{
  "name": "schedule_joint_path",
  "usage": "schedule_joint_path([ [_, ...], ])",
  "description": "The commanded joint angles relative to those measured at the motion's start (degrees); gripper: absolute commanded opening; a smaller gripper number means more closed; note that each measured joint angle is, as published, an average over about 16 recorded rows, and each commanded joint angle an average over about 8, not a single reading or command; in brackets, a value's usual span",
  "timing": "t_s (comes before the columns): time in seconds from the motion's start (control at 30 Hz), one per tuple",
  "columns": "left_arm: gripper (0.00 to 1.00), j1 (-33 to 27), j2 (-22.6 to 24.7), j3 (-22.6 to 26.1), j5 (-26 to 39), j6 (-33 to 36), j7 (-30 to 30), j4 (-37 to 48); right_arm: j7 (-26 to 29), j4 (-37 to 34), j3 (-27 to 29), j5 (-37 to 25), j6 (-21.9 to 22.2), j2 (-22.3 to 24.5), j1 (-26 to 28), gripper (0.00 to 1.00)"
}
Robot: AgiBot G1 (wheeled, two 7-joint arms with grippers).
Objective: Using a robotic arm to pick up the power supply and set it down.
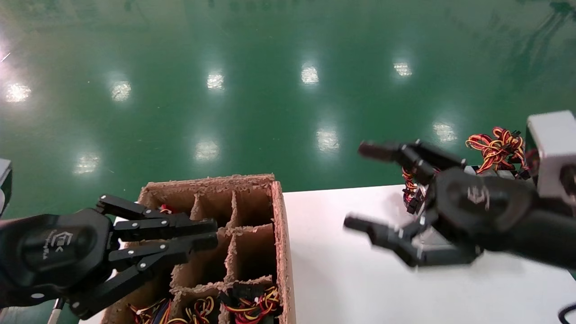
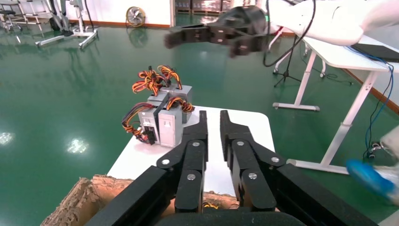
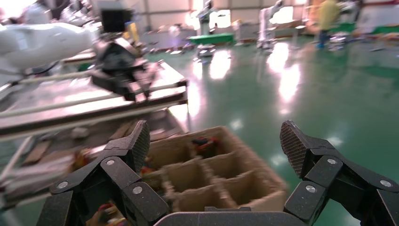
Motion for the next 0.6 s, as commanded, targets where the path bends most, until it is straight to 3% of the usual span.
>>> schedule_joint_path([
  [0.03,1.00,0.0,0.0,0.0,0.0,0.0,0.0,0.0,2.1,3.7,1.3,-1.2,-0.1,0.6,-1.0,1.00],
  [0.3,1.00,0.0,0.0,0.0,0.0,0.0,0.0,0.0,8.7,16.1,5.4,-5.3,-0.6,2.7,-4.5,1.00],
  [0.6,1.00,0.0,0.0,0.0,0.0,0.0,0.0,0.0,9.1,17.3,5.9,-5.8,-0.7,3.0,-4.9,1.00],
])
